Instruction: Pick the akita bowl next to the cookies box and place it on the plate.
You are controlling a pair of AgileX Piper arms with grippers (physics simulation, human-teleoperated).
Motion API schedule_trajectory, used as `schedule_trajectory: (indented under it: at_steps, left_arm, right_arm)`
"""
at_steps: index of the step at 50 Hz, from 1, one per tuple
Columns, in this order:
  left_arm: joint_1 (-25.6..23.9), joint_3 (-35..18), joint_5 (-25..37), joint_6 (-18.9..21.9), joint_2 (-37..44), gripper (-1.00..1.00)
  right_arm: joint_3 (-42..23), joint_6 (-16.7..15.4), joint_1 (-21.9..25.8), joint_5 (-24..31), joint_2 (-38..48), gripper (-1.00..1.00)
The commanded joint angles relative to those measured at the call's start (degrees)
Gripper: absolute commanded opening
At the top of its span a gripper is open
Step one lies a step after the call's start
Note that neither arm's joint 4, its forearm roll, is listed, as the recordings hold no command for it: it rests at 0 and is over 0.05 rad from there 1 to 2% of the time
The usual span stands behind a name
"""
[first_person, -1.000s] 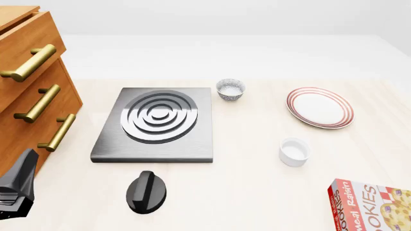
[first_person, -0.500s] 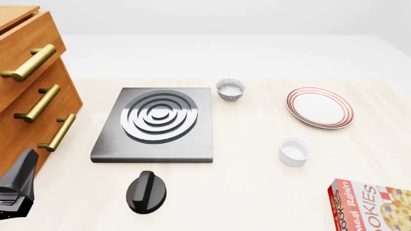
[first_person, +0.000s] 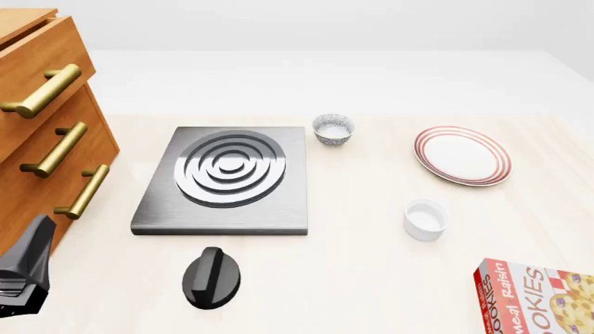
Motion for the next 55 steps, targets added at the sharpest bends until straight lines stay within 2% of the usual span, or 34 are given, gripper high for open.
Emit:
schedule_trajectory:
  at_steps: [1, 13, 16, 28, 30, 35, 39, 45, 50, 54, 55]
  left_arm:
    - [0.0, 0.0, 0.0, 0.0, 0.0, 1.00]
    - [0.0, 0.0, 0.0, 0.0, 0.0, 1.00]
    - [0.0, 0.0, 0.0, 0.0, 0.0, 1.00]
    - [0.0, 0.0, 0.0, 0.0, 0.0, 1.00]
    - [0.0, 0.0, 0.0, 0.0, 0.0, 1.00]
    - [0.0, 0.0, 0.0, 0.0, 0.0, 1.00]
    - [0.0, 0.0, 0.0, 0.0, 0.0, 1.00]
    - [0.0, 0.0, 0.0, 0.0, 0.0, 1.00]
    - [0.0, 0.0, 0.0, 0.0, 0.0, 1.00]
    - [0.0, 0.0, 0.0, 0.0, 0.0, 1.00]
    - [0.0, 0.0, 0.0, 0.0, 0.0, 1.00]
  right_arm:
    - [0.6, 3.1, 4.3, -1.3, 0.3, -1.00]
    - [2.0, 7.1, 9.5, -3.5, 1.8, -1.00]
    - [2.3, 6.7, 9.8, -4.0, 2.3, -1.00]
    - [7.2, 10.1, 13.5, -8.3, 1.9, -1.00]
    - [9.0, 11.9, 15.0, -10.2, 2.1, -1.00]
    - [10.6, 13.2, 16.2, -12.0, 2.5, -1.00]
    - [13.2, 15.9, 18.4, -14.7, 2.6, -1.00]
    - [14.7, 17.0, 19.0, -17.2, 4.0, -1.00]
    - [17.3, 19.6, 20.9, -20.2, 4.3, -1.00]
    - [18.2, 20.1, 21.2, -21.1, 4.7, -1.00]
    - [17.6, 19.4, 20.7, -20.8, 5.2, -1.00]
